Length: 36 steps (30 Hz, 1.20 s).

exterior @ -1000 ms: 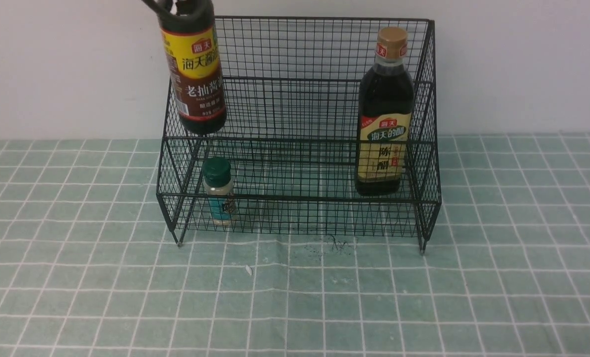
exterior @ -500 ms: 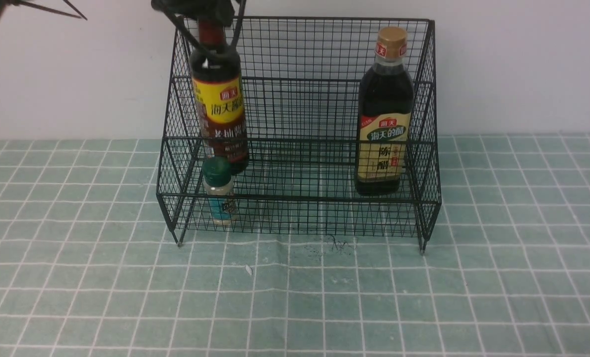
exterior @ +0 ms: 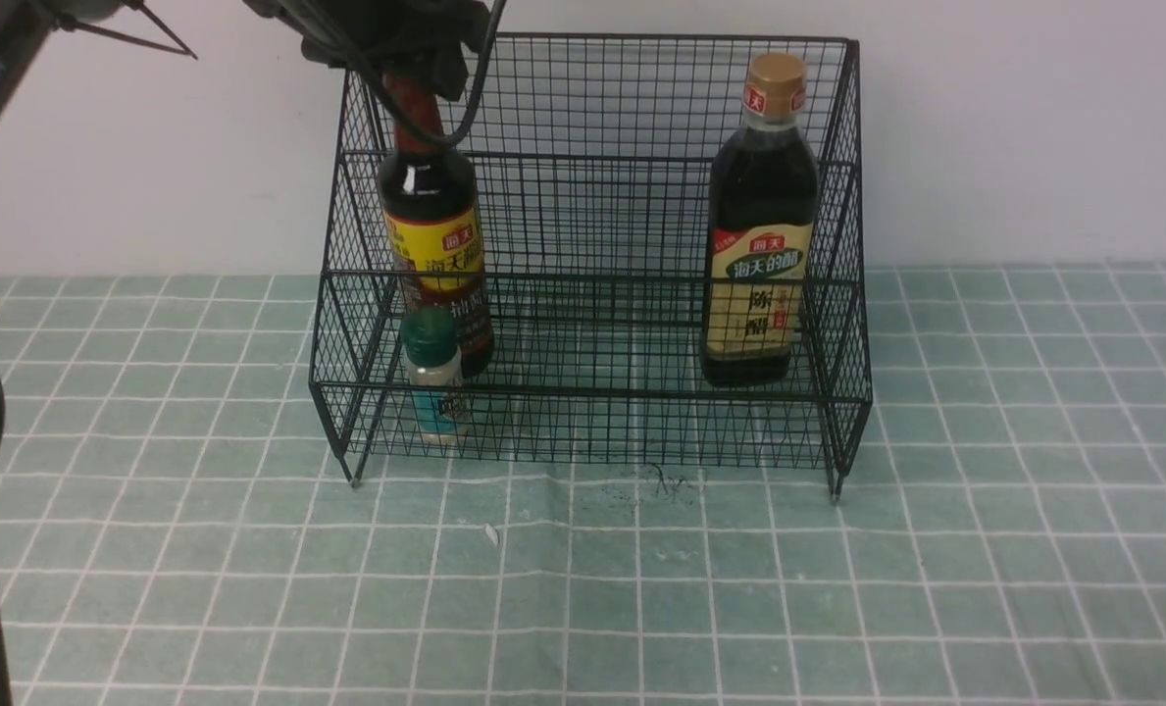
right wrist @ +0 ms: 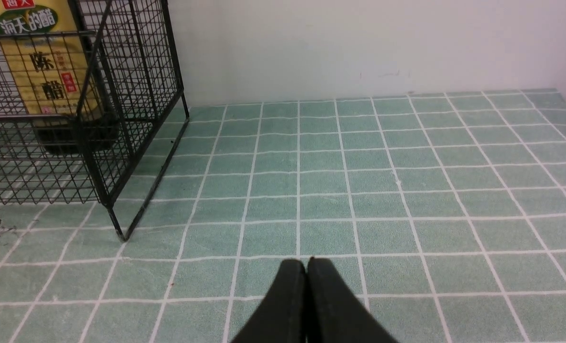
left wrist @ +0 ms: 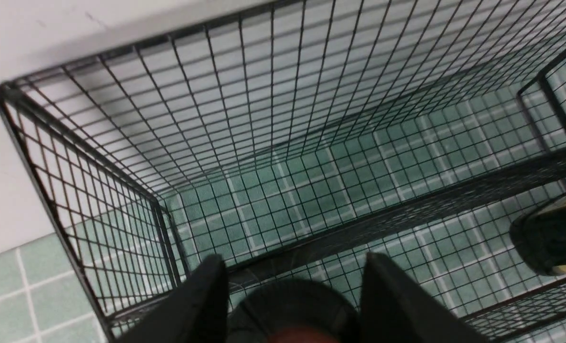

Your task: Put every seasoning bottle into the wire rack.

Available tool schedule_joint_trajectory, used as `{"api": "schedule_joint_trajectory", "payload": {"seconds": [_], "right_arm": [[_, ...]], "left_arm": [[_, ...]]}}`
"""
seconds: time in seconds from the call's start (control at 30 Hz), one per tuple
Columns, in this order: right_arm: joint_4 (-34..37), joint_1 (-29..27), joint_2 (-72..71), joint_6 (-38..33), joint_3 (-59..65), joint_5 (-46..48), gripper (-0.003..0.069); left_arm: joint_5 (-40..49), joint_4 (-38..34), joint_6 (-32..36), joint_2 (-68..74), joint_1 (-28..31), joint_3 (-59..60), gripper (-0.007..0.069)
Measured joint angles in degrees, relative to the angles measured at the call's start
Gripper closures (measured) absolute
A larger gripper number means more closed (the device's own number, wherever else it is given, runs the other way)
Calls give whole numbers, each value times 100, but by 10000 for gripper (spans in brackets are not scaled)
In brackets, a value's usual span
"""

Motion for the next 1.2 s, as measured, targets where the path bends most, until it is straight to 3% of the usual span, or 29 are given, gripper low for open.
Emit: {"api": "schedule_joint_trajectory", "payload": {"seconds": [0.13,0.27,0.4,0.57,0.7,1.0,1.2], "right_arm": [[0,0,0,0,0,0,673],[0,0,0,0,0,0,673],[0,0,0,0,0,0,673],[0,0,0,0,0,0,673],[0,0,0,0,0,0,673],[0,0,0,0,0,0,673],[0,0,0,0,0,0,673]], "left_arm": [[145,-6,0,-260,0,0,242],[201,4,0,-805,0,0,268],[463,-3,0,-1477,0,0,377],[542,3,0,-2564,5,29,593],[597,-3,0,-3435,5,327,628],[561,-15,4,-5927,5,3096,631],[-323,-65,4,-7682,5,5294,631]]}}
